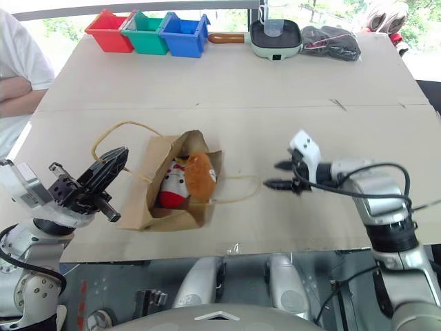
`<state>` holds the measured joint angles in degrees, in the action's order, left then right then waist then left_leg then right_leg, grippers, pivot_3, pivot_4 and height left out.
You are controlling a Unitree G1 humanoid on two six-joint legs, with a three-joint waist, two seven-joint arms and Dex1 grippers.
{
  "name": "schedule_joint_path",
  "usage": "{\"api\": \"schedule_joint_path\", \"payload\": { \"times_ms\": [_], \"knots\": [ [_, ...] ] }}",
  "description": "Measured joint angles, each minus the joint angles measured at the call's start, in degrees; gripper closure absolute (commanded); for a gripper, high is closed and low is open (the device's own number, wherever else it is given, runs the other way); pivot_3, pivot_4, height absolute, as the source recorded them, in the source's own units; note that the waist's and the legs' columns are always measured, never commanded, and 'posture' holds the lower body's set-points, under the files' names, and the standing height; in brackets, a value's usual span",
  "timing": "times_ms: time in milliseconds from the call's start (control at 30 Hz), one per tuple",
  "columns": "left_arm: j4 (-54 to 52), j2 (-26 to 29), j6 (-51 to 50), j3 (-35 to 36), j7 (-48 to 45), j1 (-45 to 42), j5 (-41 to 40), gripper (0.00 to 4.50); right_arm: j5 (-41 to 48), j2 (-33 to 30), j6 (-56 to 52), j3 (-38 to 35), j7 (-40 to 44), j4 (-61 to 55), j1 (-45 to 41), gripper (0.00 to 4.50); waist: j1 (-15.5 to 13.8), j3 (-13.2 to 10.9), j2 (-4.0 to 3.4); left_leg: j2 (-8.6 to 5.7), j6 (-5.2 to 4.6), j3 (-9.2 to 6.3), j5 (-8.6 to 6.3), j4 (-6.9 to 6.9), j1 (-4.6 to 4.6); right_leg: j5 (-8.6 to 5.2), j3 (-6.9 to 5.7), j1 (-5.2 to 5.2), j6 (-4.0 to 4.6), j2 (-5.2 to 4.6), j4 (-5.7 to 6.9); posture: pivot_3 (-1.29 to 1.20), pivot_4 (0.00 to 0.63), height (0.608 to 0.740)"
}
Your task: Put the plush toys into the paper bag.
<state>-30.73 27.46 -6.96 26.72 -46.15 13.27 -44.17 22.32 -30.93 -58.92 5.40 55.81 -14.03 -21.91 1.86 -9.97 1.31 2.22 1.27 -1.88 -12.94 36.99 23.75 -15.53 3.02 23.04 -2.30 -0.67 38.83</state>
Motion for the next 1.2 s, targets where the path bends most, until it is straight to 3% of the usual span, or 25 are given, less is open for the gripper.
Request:
{"api": "schedule_joint_path", "payload": {
  "times_ms": [233,600,700,833,1067,1200],
  "knots": [
    [-0.32,0.88,-0.05,0.16,0.28,-0.33,-0.96,4.50,9.12,9.81,-11.10,-4.54,-6.38,0.30,1.01,1.22,0.46,0.03,0.03,0.07,0.00,-0.05,0.00,0.05,-0.01,0.00,0.04,0.00,0.00,0.16,0.02,0.00,0.150,0.740],
    [-0.37,1.19,-0.25,-0.30,2.45,-1.91,-0.99,4.50,17.26,12.47,-14.07,2.38,-5.54,-0.03,3.53,1.22,0.39,0.06,0.08,0.06,0.00,-0.05,0.00,0.05,0.00,-0.01,0.03,0.00,-0.01,0.15,-0.01,0.00,0.150,0.740],
    [-1.48,1.18,-0.40,-0.56,3.54,-1.88,-0.99,4.50,18.74,18.82,-10.13,0.60,-5.64,5.78,3.83,2.47,0.44,0.09,0.16,0.11,0.00,-0.07,0.00,0.04,0.01,-0.01,0.03,0.00,0.00,0.20,0.01,0.00,0.150,0.740],
    [-2.58,1.18,-0.48,-0.70,4.10,-1.49,-1.01,4.50,20.33,23.64,-3.47,-2.02,-5.64,9.35,2.67,4.45,0.36,0.06,0.11,0.09,0.00,-0.04,0.00,0.05,0.02,-0.01,0.04,0.00,-0.01,0.17,0.00,0.00,0.150,0.740],
    [-2.42,1.24,-1.59,-0.45,5.81,-3.51,-2.34,4.50,24.14,24.58,0.26,-5.21,-4.40,10.52,1.16,4.45,0.31,0.05,0.10,0.10,0.00,-0.07,0.00,0.04,0.03,-0.01,0.02,0.01,0.00,0.18,0.01,0.00,0.150,0.740],
    [-0.06,2.07,-4.27,-0.02,9.23,-9.49,-5.67,4.50,35.83,24.26,-3.02,-10.21,-6.19,2.35,-5.11,4.45,0.33,-0.03,0.01,0.09,0.00,-0.09,0.00,0.08,0.03,0.01,0.01,0.01,-0.02,0.19,0.05,0.00,0.150,0.740]
  ]
}}
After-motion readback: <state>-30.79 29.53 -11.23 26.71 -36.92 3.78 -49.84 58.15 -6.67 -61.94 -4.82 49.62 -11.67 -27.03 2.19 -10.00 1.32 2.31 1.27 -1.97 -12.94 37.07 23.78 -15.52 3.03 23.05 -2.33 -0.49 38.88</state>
